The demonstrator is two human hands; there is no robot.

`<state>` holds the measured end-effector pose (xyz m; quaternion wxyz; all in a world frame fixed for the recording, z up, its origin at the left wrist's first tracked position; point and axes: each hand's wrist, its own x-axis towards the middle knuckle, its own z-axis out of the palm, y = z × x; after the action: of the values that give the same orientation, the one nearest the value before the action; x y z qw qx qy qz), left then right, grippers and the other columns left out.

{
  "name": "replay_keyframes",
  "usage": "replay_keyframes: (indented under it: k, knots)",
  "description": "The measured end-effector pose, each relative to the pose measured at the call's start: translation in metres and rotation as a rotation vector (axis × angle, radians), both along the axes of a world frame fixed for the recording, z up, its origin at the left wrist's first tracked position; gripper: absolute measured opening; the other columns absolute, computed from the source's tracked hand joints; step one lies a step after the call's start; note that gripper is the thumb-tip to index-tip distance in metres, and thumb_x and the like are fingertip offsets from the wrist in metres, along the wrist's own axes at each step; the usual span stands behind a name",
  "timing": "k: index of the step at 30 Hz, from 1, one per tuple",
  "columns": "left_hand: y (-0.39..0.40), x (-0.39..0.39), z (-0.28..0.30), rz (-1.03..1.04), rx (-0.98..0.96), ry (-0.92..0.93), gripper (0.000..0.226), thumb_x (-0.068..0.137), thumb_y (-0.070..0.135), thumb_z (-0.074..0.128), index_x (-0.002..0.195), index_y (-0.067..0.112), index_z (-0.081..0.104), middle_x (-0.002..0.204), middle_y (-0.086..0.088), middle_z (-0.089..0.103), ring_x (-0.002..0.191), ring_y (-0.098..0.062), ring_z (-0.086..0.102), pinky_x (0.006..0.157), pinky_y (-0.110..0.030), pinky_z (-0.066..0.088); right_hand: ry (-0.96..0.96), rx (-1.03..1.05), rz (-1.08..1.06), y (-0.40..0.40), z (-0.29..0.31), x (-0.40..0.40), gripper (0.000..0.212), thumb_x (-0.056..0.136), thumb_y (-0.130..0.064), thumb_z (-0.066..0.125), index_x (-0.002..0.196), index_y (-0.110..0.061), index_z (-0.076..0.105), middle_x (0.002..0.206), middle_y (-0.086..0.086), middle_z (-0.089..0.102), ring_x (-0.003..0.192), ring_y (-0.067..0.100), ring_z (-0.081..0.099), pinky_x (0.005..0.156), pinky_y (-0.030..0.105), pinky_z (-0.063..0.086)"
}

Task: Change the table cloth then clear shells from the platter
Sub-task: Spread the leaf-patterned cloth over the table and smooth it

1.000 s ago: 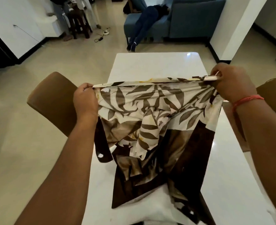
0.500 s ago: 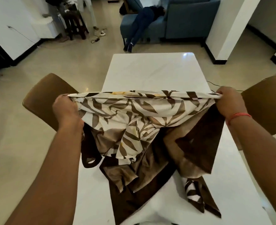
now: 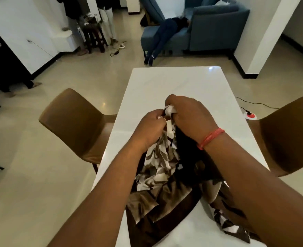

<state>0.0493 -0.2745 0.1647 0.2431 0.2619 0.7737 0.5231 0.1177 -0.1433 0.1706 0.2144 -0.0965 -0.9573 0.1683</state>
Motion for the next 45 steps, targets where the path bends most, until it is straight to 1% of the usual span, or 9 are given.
replay_keyframes:
  k: [5,10,14,19,25,31,35,41,45]
  knots:
    - [-0.017,-0.022,0.001,0.215,0.187,-0.078,0.041,0.084,-0.002,0.04,0.082,0.022,0.074,0.081,0.007,0.074,0.085,-0.017,0.067,0.077,-0.028,0.05,-0.127,0.206,-0.193,0.039,-0.024,0.013,0.012,0.081,-0.014,0.058,0.093,-0.018,0.058,0.09,0.004,0.053,0.078,0.031,0.059,0.063,0.04,0.052]
    - [-0.037,-0.034,0.005,0.422,0.382,-0.202,0.034,0.077,0.005,0.045,0.086,0.018,0.076,0.091,-0.009,0.075,0.089,-0.027,0.07,0.085,-0.039,0.054,-0.232,0.022,-0.415,0.082,-0.023,0.027,0.02,0.074,-0.008,0.069,0.091,-0.016,0.063,0.094,0.009,0.059,0.087,0.037,0.06,0.069,0.035,0.046]
    - [-0.044,-0.043,0.003,0.453,0.401,-0.257,0.035,0.077,0.005,0.044,0.092,0.014,0.074,0.09,-0.011,0.074,0.087,-0.027,0.069,0.082,-0.04,0.055,-0.045,-0.242,-0.339,0.076,-0.006,0.022,0.041,0.083,0.007,0.047,0.112,-0.013,0.066,0.099,0.009,0.065,0.089,0.029,0.056,0.078,0.028,0.042]
    - [-0.041,-0.043,0.005,0.436,0.397,-0.271,0.038,0.083,0.0,0.043,0.096,0.016,0.075,0.087,-0.007,0.074,0.079,-0.022,0.068,0.067,-0.031,0.054,0.047,-0.342,-0.146,0.035,0.013,0.001,0.022,0.093,-0.003,0.047,0.095,-0.019,0.062,0.086,-0.002,0.06,0.081,0.016,0.053,0.065,0.009,0.037]
    - [-0.05,-0.044,0.002,0.345,0.387,-0.219,0.028,0.097,0.012,0.049,0.104,0.024,0.073,0.096,-0.004,0.074,0.081,-0.016,0.069,0.062,-0.022,0.051,0.056,-0.533,-0.075,0.013,0.023,-0.015,0.028,0.099,-0.026,0.048,0.086,-0.011,0.068,0.084,0.011,0.069,0.081,0.027,0.063,0.075,0.039,0.051]
    - [-0.074,-0.059,-0.027,0.541,0.202,-0.124,0.025,0.086,0.032,0.053,0.104,0.039,0.07,0.102,0.009,0.073,0.099,-0.015,0.067,0.092,-0.041,0.054,0.409,-1.025,-0.316,0.042,0.043,0.002,0.024,0.097,-0.016,0.045,0.081,-0.02,0.063,0.079,-0.001,0.064,0.066,0.008,0.062,0.062,0.026,0.052]
    - [-0.08,-0.06,-0.061,0.484,0.035,-0.084,0.03,0.095,0.043,0.05,0.116,0.029,0.067,0.109,0.007,0.07,0.103,-0.018,0.064,0.09,-0.036,0.051,0.456,-1.115,-0.39,0.052,0.045,0.009,0.029,0.1,-0.014,0.04,0.076,-0.024,0.053,0.077,-0.004,0.056,0.071,0.004,0.062,0.058,0.011,0.051]
    - [-0.143,-0.067,-0.149,0.123,-0.422,0.018,0.027,0.092,0.051,0.057,0.093,0.025,0.065,0.094,0.001,0.068,0.089,-0.021,0.066,0.074,-0.036,0.054,0.761,-1.145,-0.513,0.045,0.037,0.013,0.037,0.088,-0.003,0.037,0.104,-0.014,0.069,0.099,0.011,0.071,0.101,0.03,0.069,0.087,0.045,0.059]
    - [-0.194,-0.072,-0.199,-0.278,-0.774,0.16,0.046,0.086,0.03,0.071,0.127,0.014,0.057,0.116,-0.005,0.057,0.109,-0.027,0.061,0.083,-0.027,0.048,0.859,-1.115,-0.665,0.05,0.008,0.026,0.04,0.082,-0.009,0.038,0.103,-0.021,0.07,0.099,0.014,0.07,0.091,0.031,0.072,0.078,0.051,0.06]
